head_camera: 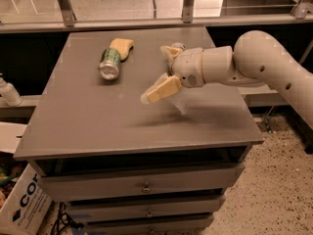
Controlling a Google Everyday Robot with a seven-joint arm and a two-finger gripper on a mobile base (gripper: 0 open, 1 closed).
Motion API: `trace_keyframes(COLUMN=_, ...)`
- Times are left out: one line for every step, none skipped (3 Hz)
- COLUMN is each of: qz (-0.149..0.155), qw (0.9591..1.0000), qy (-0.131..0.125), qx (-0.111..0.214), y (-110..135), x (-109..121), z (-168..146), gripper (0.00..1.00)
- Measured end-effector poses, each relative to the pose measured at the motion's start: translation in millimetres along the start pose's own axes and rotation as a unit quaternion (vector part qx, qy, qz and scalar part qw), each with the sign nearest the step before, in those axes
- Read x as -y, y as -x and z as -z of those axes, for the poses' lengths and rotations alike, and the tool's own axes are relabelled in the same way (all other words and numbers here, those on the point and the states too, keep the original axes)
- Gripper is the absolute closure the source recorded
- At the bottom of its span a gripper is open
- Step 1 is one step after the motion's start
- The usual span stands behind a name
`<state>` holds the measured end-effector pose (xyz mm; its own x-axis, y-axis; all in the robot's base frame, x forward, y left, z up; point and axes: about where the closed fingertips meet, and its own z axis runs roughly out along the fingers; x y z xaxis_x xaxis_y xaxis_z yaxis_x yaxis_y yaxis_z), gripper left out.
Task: Place green can upright
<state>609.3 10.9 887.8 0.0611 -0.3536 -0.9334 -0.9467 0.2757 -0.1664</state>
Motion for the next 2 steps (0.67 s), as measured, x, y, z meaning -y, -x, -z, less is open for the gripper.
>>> trace_keyframes(qz=-0.011, qw=0.9995, qy=-0.031, qx=-0.002, y=-14.6, x=13.8, z=61.9, gripper=0.0)
trace_keyframes(qz=-0.011, qw=0.9995, qy=-0.031, qx=-0.002, y=-14.6, x=13.8, z=61.9, gripper=0.0)
